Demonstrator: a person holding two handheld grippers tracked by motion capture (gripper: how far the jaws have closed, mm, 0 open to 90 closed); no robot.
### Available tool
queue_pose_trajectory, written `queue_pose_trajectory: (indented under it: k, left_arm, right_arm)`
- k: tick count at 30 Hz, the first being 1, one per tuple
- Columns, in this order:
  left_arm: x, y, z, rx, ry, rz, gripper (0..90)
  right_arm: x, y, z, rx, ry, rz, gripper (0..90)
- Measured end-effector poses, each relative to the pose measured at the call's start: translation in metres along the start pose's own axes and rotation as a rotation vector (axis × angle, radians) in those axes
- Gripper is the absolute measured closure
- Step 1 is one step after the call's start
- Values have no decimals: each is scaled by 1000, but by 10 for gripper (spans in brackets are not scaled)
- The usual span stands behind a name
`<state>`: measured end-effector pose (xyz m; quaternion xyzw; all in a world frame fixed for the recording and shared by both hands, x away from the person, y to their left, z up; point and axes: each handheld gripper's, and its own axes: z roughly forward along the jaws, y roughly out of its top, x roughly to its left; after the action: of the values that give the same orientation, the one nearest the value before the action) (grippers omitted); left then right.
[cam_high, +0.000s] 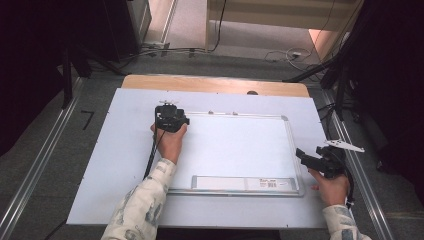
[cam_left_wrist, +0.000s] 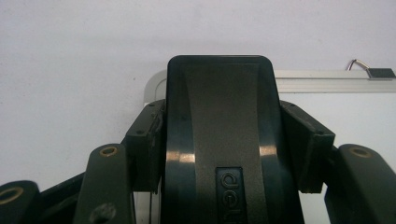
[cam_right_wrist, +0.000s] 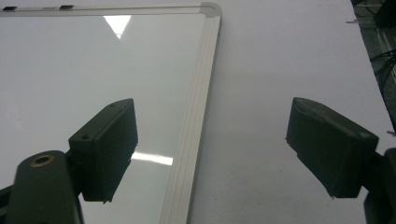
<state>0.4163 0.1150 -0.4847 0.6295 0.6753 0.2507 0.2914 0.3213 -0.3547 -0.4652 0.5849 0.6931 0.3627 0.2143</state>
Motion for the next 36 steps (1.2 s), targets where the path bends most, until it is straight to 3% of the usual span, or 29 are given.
queue_pose_trajectory:
  k: [6, 11, 21, 36]
  left_arm:
    - [-6, -4, 3, -4, 38, 35, 403]
    - [-5, -4, 3, -6, 31, 32, 399]
    - [-3, -2, -1, -24, 15, 29, 300]
    - [-4, 1, -22, -49, -58, 46, 233]
  right_arm:
    - [0, 0, 0, 0, 1, -2, 151]
    - [0, 0, 0, 0, 0, -2, 151]
    - [0, 0, 1, 1, -1, -7, 151]
    - [0, 0, 0, 1, -3, -6, 151]
